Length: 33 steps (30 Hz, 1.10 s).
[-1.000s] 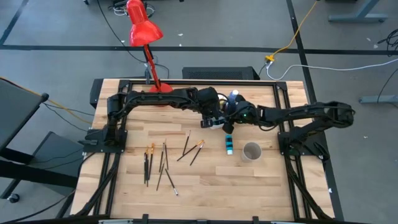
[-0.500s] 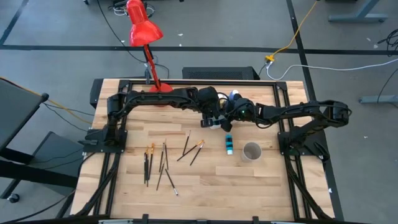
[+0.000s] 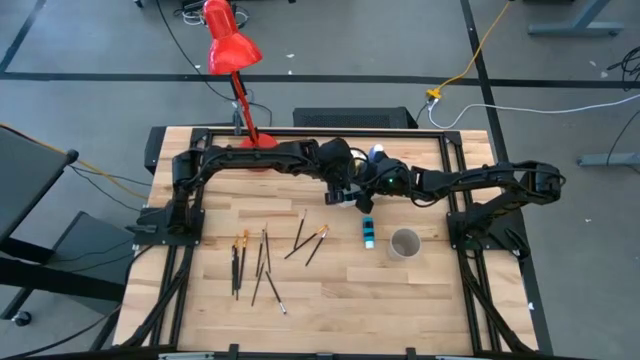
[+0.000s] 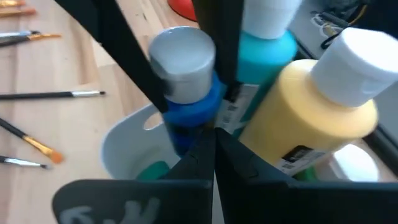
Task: Pick & Place Paint Supplies
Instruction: Put the blue matte acrylic craft paint into the white bin
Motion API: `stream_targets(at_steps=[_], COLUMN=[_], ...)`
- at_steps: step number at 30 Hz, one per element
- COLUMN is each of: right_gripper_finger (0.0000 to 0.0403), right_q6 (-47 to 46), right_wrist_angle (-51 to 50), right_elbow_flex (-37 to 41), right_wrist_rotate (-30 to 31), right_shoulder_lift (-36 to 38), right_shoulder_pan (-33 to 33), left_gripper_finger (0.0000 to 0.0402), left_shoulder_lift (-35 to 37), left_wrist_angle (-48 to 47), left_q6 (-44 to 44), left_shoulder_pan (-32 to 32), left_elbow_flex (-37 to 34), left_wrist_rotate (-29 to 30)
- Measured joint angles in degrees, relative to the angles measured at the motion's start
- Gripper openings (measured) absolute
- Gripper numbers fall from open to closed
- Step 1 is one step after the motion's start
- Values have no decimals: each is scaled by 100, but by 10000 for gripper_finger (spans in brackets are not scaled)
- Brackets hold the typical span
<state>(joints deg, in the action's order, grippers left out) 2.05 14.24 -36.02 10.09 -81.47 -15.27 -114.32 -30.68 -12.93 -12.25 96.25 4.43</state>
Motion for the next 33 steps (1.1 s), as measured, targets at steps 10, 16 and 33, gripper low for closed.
stream_targets(at_steps=[10,16,33], right_gripper_finger=[3,3,18], right_q6=[168,161,-18], right_wrist_angle=[-249,-503,-1289], right_elbow_flex=[-1,-2,4], right_wrist_rotate=[94,90,-31], right_shoulder_lift=[306,860,1325], right_shoulder_pan=[-4,-2,26], left_gripper_finger=[134,144,150], left_shoulder_lift=[-13,-15,-400], left_wrist_angle=[120,195,104], left_q6=[81,245,506], left_shoulder_pan=[-7,-62,-70], left_elbow_flex=[-280,-278,-280], left_wrist_rotate=[-127,-148,-295])
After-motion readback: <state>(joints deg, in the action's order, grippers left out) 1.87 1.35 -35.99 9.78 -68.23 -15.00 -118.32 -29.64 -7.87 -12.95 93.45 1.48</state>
